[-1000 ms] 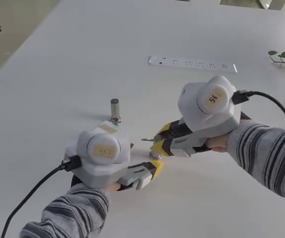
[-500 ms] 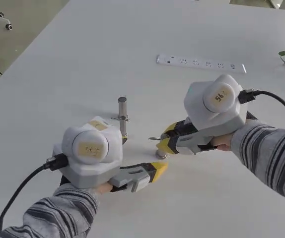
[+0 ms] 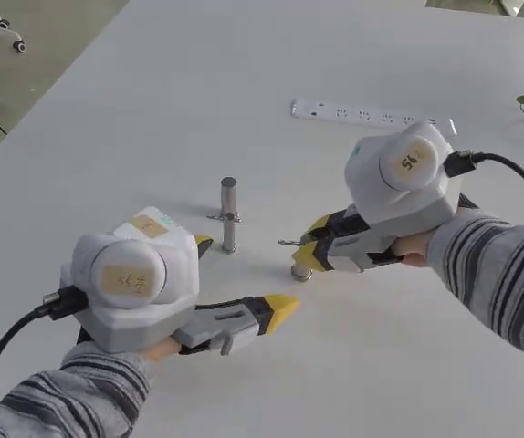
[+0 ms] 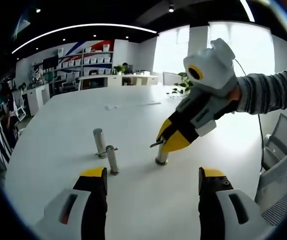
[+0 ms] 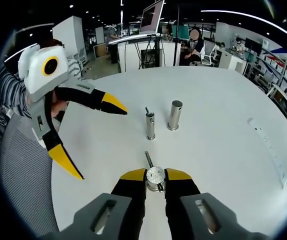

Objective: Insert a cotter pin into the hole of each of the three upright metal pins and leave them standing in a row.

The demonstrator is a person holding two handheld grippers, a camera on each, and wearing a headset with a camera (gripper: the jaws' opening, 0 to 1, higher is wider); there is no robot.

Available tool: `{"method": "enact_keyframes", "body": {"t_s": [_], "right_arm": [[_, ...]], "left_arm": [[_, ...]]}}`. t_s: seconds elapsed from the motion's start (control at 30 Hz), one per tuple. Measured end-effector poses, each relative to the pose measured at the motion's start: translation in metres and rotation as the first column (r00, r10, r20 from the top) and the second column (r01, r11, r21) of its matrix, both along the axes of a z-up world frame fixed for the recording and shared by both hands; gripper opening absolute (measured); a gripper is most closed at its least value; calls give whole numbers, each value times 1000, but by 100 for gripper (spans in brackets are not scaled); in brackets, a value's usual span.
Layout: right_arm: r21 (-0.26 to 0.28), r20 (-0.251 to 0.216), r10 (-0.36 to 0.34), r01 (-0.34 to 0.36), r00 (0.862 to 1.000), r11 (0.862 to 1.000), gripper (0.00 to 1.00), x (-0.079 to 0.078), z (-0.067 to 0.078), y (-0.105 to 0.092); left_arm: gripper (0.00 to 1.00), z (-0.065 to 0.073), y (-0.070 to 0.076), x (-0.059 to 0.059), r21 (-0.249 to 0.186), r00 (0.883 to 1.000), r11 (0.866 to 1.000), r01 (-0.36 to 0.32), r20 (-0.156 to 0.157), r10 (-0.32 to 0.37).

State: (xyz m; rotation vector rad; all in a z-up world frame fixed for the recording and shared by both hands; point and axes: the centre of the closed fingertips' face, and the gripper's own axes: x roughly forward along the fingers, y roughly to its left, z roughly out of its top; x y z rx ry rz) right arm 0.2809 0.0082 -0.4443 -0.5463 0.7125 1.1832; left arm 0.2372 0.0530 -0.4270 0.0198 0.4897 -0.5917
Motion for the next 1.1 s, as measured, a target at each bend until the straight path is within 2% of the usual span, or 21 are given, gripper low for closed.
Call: {"method": "enact_keyframes", "body": {"t_s": [0.07,0.1,0.13,0.27,0.4,0.73,0.83,1.1], "right_arm": [[-5,0,-5,5,1000,1000,8,3,-1,1],[-8,0,-4,4,1000,1000,8,3,-1,1],[-12,2,0,0,1000,1000,8,4,-1,1],[-18,4,0,0,1000,1000,8,9,-1,3],[-21,4,-2,2,1000,1000,8,15,-2,4],[-32,-4,-9,9,1000,999,8,26,-8,3],[-23,-12,-15,14,1000,1000,8,26,-8,3],[-8,-16,-7,6,1000,1000,8,25,-7,3]], "left_arm": [[75,0,3,2,13,1000,1000,-11,15,11],[76,-1,5,2,18,1000,1000,-13,9,12],[76,-2,6,2,14,1000,1000,-16,0,16],[81,1,8,1,-9,1000,1000,-22,7,22],[84,2,10,0,-9,1000,1000,-16,0,16],[88,8,14,-1,-27,999,999,-31,10,31],[90,10,15,0,-53,999,998,-39,16,40],[94,11,19,0,-48,999,998,-44,20,45]]}}
